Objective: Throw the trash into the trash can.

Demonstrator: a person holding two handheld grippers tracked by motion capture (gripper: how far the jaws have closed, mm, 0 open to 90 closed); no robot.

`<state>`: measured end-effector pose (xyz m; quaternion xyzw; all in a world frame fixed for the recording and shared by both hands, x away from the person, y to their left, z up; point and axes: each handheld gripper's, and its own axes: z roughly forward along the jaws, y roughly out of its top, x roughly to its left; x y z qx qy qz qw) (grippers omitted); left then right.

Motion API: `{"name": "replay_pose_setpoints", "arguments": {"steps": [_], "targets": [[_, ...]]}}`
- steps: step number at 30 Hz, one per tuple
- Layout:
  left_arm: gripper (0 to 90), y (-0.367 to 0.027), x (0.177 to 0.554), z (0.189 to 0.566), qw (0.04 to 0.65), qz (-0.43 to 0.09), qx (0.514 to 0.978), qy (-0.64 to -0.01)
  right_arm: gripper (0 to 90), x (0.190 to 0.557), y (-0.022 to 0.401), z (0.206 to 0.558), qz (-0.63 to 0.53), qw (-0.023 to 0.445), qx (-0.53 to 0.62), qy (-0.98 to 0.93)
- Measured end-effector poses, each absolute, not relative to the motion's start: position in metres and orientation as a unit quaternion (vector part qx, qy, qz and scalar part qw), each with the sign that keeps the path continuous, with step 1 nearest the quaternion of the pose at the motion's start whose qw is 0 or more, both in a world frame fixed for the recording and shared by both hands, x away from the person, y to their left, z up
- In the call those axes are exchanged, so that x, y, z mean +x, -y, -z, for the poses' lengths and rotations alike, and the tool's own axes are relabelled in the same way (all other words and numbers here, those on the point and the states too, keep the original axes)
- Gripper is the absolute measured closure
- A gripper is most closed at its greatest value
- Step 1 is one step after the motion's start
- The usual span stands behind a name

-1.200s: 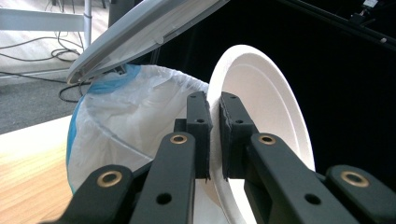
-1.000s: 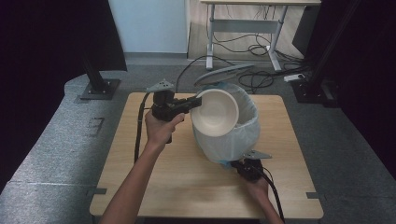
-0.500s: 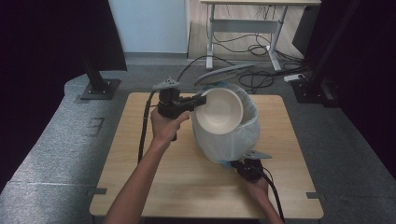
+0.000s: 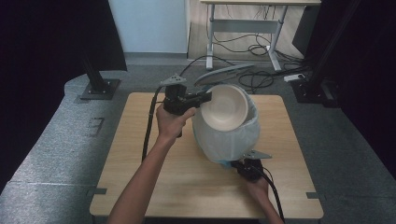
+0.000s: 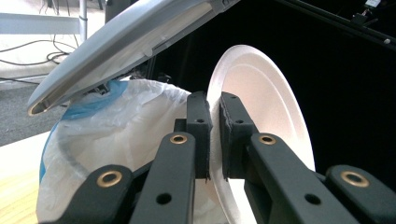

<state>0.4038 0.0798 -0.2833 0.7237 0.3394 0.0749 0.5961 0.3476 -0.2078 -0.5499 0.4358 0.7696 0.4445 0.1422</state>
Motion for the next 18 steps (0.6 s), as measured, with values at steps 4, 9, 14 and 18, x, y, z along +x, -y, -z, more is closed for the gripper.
{"name": "replay_pose_setpoints", "arguments": {"steps": [4,9,14,18], "targets": [[84.2,-0.077,0.406,0.281,0.599,-0.077,0.720,-0.341,89.5,0.347,0.208,0.550,-0.444,0.143,0.435,-0.770],[84.2,-0.071,0.410,0.279,0.599,-0.079,0.720,-0.342,89.5,0.347,0.208,0.550,-0.444,0.144,0.435,-0.770],[84.2,-0.066,0.414,0.280,0.597,-0.084,0.721,-0.343,89.5,0.347,0.208,0.550,-0.444,0.143,0.435,-0.770],[84.2,-0.063,0.417,0.281,0.595,-0.092,0.719,-0.346,89.5,0.347,0.208,0.550,-0.444,0.143,0.435,-0.770]]}}
